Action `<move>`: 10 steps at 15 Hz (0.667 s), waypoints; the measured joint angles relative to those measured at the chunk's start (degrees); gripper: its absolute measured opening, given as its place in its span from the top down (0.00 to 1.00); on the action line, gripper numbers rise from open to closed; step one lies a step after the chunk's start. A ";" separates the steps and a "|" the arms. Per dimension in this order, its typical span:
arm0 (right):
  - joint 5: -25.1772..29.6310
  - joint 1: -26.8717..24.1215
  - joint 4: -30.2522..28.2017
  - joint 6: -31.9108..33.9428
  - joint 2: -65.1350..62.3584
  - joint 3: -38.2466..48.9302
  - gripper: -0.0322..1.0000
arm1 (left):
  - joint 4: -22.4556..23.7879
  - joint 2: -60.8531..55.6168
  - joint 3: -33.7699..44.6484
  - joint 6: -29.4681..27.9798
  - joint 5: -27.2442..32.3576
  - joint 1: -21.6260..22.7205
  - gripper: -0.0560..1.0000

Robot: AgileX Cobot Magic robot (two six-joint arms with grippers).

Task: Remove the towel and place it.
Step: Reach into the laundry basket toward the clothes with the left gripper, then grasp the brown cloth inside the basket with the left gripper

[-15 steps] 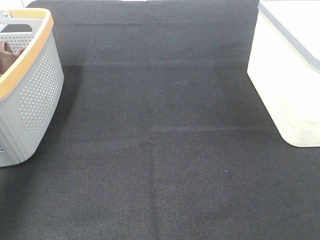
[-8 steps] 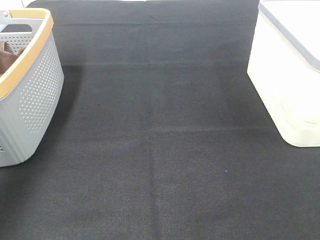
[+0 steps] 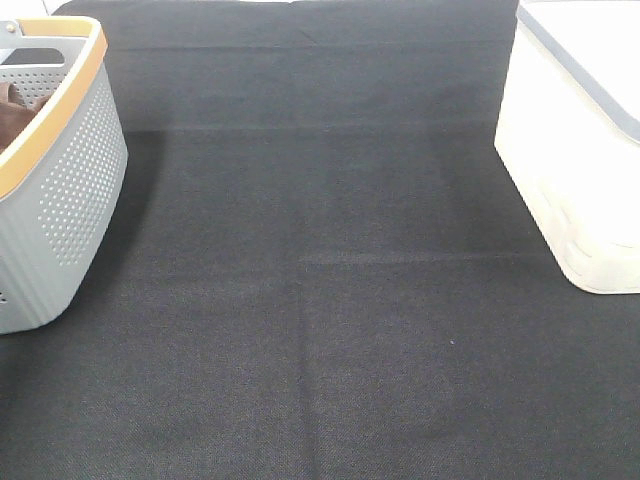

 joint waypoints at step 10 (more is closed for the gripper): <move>0.00 0.00 0.00 0.00 0.00 0.00 0.38 | -0.46 16.39 -18.16 0.00 12.38 0.00 0.29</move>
